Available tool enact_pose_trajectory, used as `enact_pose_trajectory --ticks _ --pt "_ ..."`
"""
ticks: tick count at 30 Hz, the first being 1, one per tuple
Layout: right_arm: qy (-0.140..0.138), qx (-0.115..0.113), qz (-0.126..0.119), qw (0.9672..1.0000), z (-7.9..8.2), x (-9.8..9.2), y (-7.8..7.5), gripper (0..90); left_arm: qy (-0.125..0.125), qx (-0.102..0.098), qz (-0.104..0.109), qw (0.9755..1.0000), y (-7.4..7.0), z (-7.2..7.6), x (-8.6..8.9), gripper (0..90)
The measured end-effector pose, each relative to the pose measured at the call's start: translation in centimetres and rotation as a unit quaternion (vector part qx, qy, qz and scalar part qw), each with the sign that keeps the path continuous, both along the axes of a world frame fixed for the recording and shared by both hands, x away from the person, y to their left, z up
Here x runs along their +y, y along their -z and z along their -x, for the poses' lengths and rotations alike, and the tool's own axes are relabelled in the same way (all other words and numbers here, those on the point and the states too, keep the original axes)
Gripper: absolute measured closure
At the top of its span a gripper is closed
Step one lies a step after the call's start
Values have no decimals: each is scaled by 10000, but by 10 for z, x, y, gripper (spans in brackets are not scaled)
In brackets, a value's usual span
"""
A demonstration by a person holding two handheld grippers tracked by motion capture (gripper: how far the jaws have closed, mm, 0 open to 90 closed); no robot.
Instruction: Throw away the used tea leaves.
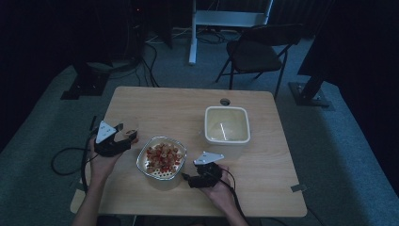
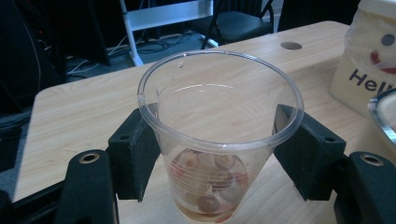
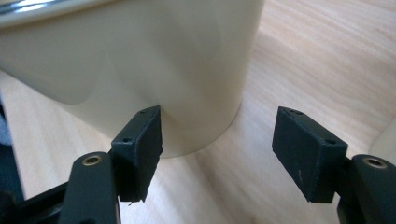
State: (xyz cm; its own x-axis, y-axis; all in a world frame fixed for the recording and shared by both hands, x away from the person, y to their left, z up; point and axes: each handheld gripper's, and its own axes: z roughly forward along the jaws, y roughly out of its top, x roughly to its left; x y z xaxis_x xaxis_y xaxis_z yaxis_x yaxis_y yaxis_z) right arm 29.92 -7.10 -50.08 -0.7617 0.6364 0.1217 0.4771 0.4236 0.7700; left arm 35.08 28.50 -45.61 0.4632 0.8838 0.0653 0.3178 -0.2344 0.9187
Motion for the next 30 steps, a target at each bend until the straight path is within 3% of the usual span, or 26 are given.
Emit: enact_pose_trajectory --ticks 7,15,22,30 --pt "53 -26 -73 10000 -15 20 0 333 -64 -53 -76 9999 -19 7 9 342" --pt "25 -191 67 9998 -26 34 -3 328 -220 -101 -79 9997 -29 13 23 342" --pt "218 -346 289 9987 -27 10 -6 316 -346 -66 -39 9994 -31 17 28 341" --pt "583 -285 373 9972 -24 -34 -2 316 -364 -55 -56 9993 -30 19 28 342"
